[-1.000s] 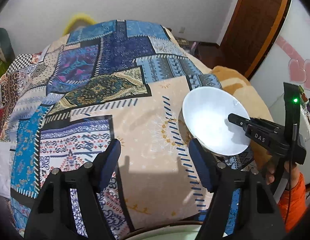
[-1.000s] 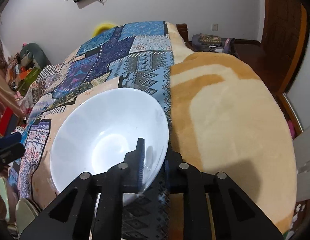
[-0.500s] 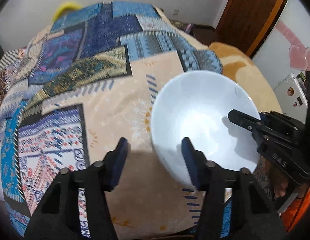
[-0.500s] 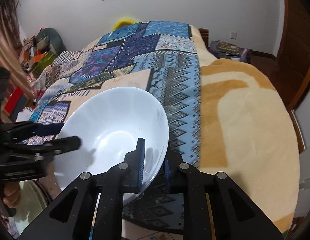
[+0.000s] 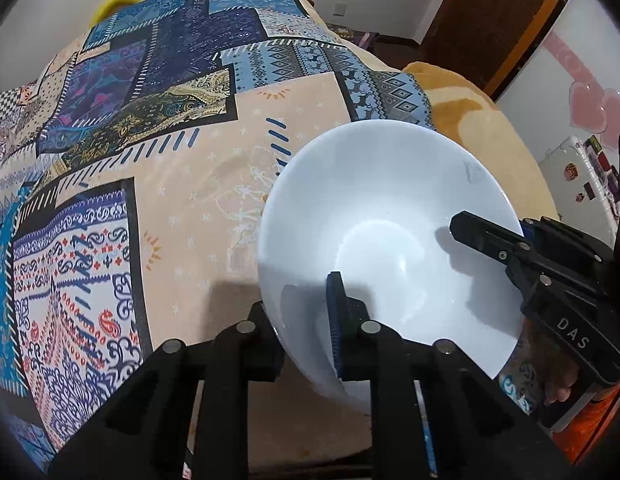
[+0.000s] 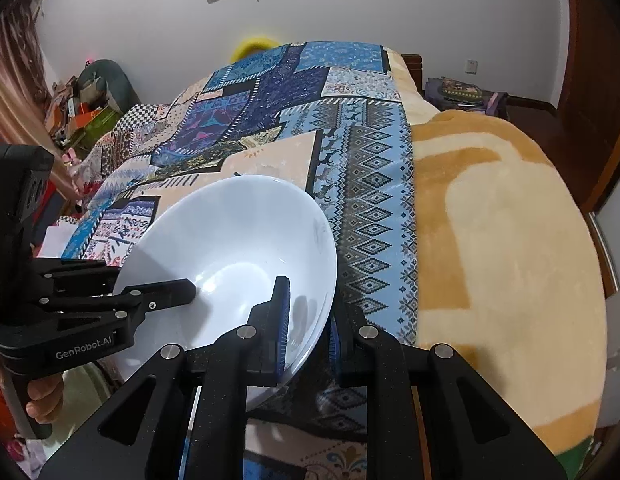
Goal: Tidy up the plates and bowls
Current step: 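Lift and carry the white bowl with the left gripper over the light green bowl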
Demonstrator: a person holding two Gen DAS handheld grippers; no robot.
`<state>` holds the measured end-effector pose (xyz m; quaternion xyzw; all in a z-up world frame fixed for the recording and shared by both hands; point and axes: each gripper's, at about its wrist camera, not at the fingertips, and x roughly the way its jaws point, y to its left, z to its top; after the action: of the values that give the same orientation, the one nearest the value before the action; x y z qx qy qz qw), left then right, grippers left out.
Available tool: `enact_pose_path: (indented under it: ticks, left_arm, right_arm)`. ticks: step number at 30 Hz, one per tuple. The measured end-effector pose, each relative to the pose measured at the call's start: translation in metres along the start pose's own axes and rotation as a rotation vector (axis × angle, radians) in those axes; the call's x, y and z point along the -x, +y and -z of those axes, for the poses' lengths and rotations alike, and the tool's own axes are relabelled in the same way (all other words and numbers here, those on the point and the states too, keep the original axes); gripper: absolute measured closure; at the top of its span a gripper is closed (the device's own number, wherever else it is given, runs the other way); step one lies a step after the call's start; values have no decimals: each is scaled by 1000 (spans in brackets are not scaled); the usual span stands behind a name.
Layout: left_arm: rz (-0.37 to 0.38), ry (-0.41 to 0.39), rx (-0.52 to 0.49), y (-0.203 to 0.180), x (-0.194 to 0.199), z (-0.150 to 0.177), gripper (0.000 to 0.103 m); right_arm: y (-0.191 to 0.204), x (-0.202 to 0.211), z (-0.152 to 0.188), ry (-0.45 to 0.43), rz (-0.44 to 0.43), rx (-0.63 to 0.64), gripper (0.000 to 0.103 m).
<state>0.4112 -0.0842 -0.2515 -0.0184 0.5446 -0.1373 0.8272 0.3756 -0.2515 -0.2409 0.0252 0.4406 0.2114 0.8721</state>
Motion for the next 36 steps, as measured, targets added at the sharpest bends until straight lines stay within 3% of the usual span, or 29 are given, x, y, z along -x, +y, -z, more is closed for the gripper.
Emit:
enact_pose_path:
  ticks: [8,21,36]
  left_arm:
    - [7,-16,0,-7,20,11,86]
    - [6,-100,-16,-18,90,35,86]
    - [-21,-185,9,-10,170,85,86]
  right_arm:
    - [11,20,7,-12,7,-9,88]
    - [44,72,10,-81,9,14,88]
    - [101,113,24,-133,4,63,88]
